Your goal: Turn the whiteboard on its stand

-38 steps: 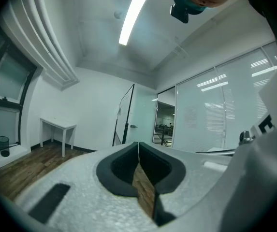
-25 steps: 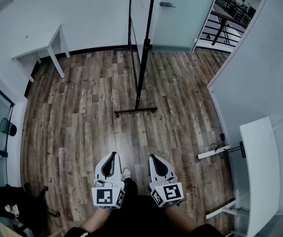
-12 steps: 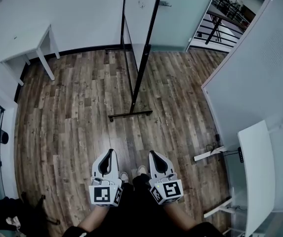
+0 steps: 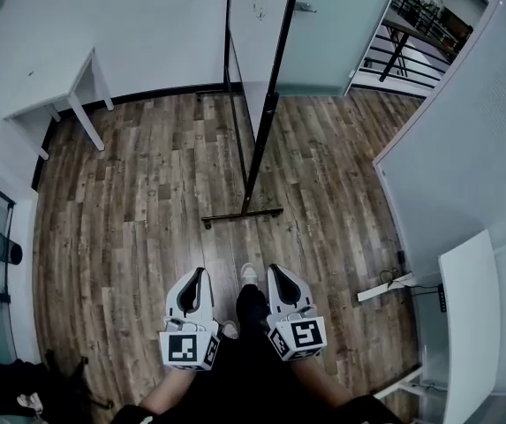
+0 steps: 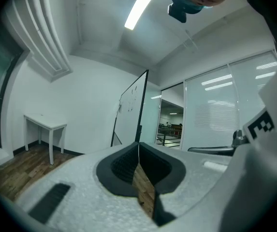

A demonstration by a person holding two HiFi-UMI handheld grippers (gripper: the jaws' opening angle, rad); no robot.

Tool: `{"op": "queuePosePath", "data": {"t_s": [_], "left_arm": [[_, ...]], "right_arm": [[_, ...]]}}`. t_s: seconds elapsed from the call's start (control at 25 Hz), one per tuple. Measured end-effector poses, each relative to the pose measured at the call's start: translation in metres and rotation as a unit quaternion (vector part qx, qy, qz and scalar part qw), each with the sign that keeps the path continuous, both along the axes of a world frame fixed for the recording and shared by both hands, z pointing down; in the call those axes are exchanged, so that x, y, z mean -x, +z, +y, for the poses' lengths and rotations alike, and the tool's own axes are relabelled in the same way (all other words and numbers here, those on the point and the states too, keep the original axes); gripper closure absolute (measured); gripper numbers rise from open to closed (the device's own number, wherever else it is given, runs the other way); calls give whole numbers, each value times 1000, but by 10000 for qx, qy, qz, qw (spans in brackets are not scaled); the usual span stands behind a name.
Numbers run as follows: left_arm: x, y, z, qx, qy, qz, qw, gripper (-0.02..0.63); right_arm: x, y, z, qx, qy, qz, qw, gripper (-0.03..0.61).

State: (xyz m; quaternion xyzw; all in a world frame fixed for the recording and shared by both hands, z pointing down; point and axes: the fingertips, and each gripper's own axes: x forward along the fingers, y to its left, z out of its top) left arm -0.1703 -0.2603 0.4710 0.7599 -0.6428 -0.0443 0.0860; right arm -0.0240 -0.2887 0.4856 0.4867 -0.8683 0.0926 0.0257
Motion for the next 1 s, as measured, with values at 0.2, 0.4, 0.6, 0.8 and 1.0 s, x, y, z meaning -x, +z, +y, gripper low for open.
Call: {"op": "queuePosePath", "data": {"t_s": [0.2, 0.4, 0.6, 0.8, 1.0], "left_arm": [[-1, -7, -52, -109, -42, -110, 9999, 594], [-7, -8, -106, -67, -104, -103, 9999, 594], [-19, -16, -161, -39, -98, 75, 9999, 594], [-25, -17, -207, 29, -181, -27, 9998, 594], [-22, -8, -249, 140, -329, -65, 9993, 594]], "right_arm": [[-1, 2, -61, -71, -4, -55, 10000, 565], [-6, 5, -124, -62, -44, 133, 9999, 565], [-14, 5, -190, -32, -98, 209, 9997, 563], [-17, 5, -254, -69, -95, 311, 9994, 533], [-10, 29, -315, 109, -172, 604, 9980, 498]]}}
